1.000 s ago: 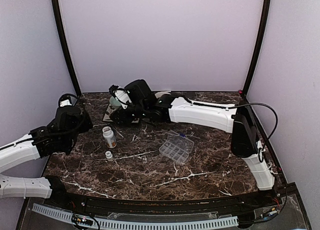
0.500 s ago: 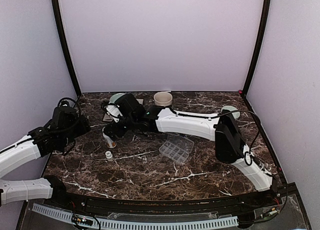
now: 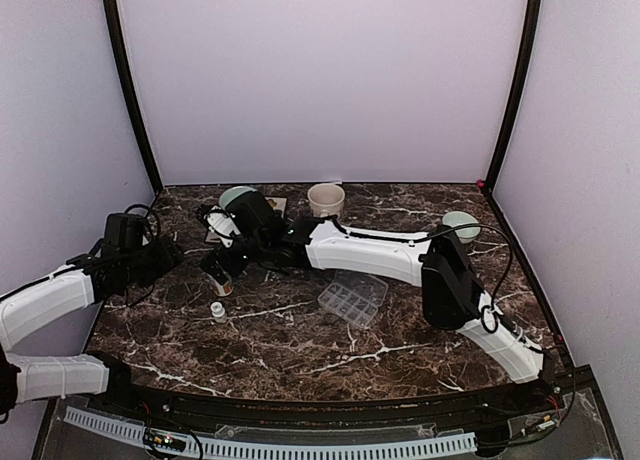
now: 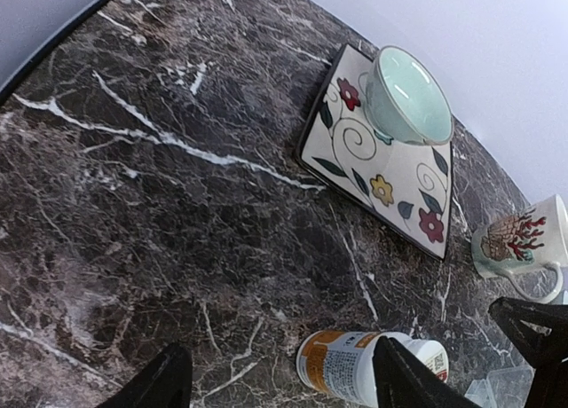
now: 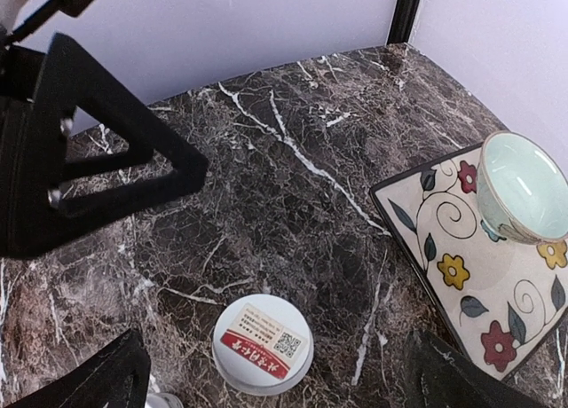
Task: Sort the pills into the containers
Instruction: Pick up the pill bottle from the center of the board.
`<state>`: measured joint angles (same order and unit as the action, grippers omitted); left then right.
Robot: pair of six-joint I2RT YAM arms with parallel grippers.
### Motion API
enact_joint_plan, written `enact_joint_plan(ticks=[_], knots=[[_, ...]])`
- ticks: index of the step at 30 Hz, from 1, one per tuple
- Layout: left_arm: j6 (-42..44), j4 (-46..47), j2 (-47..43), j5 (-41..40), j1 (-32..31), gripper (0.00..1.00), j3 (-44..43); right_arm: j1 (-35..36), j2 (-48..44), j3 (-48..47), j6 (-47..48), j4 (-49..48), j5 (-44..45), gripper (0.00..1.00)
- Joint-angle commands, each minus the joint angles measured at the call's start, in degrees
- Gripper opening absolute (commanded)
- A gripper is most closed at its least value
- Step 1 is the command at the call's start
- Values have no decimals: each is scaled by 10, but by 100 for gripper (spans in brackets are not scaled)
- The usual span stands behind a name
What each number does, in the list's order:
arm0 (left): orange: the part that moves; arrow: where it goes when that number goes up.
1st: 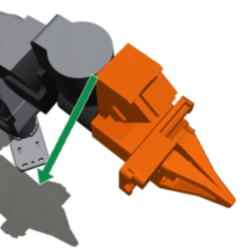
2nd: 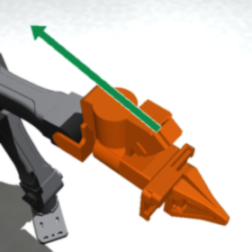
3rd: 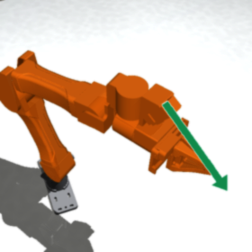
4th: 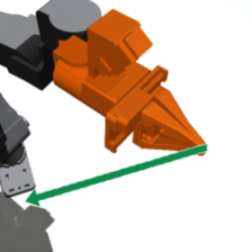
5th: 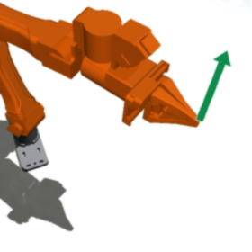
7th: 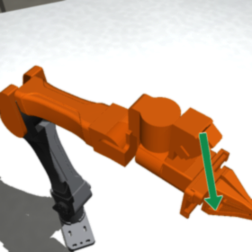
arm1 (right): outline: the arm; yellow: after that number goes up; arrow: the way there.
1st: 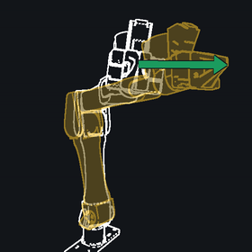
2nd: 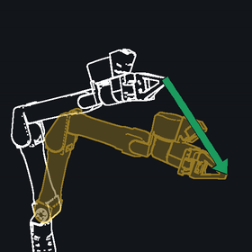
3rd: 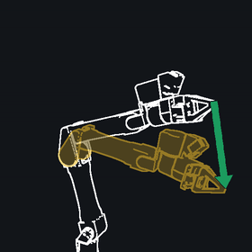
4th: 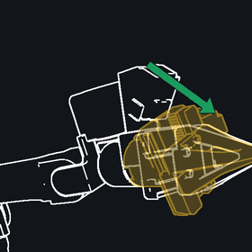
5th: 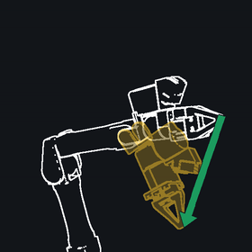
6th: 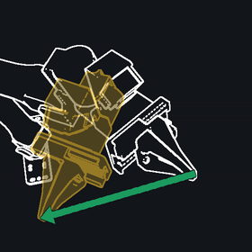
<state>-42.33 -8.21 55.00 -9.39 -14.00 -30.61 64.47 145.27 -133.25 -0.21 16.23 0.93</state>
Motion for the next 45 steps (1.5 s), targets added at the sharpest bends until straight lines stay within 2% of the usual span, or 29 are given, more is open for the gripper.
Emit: enact_joint_plan(ticks=[1,5,13,22,32,40,43,45], knots=[[1,50,36,91,20,72,4,2,28,-34,10,-27,-4,100],[-8,76,74,139,48,71,7,1,38,-43,12,-30,-6,100],[-41,148,128,237,88,64,25,-7,46,-44,9,-39,-15,100],[-50,189,171,283,88,60,34,-16,66,-64,1,-40,-29,98],[-57,216,194,297,88,59,42,-23,78,-73,-9,-39,-52,88],[-57,225,201,303,88,58,45,-26,80,-75,-12,-39,-74,74],[-57,226,201,304,88,58,46,-27,81,-77,-15,-35,-87,61],[-58,226,201,305,88,58,47,-27,81,-76,-17,-32,-90,44]])
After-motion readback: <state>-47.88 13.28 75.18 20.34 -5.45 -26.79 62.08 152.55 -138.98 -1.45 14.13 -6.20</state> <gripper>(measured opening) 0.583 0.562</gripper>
